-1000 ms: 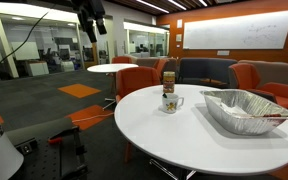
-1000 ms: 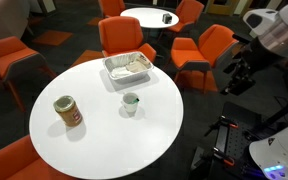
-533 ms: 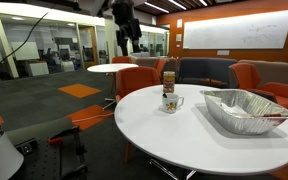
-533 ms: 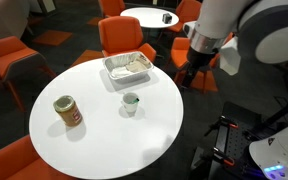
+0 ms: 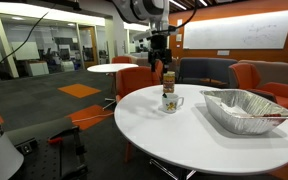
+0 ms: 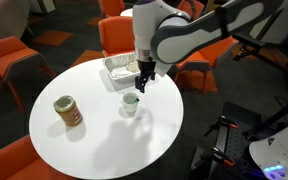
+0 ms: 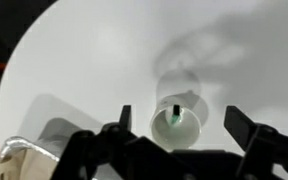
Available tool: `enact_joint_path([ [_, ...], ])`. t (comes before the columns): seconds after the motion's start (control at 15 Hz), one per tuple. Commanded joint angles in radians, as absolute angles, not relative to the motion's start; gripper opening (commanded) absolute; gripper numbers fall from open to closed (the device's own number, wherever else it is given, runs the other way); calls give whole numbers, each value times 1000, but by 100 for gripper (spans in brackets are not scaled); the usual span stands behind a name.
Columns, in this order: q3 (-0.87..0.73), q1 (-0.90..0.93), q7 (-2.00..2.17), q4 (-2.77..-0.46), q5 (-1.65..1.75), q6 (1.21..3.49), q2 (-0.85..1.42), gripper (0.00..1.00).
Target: Take the brush out of the mug and put it on the table
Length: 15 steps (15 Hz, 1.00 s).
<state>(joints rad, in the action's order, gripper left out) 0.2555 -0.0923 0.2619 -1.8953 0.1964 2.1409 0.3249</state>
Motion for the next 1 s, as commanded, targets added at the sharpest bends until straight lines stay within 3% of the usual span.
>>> enact_joint_path([
  [0.0, 152, 33, 234, -1639, 149, 2072, 534, 100],
  [0.4, 84, 112, 234, -1404, 76, 2047, 756, 100],
  [0.73, 57, 100, 153, -1312, 73, 1941, 810, 88],
  [0.8, 52, 99, 142, -1305, 75, 1922, 816, 81],
  [0.93, 51, 95, 133, -1296, 68, 1903, 830, 84],
])
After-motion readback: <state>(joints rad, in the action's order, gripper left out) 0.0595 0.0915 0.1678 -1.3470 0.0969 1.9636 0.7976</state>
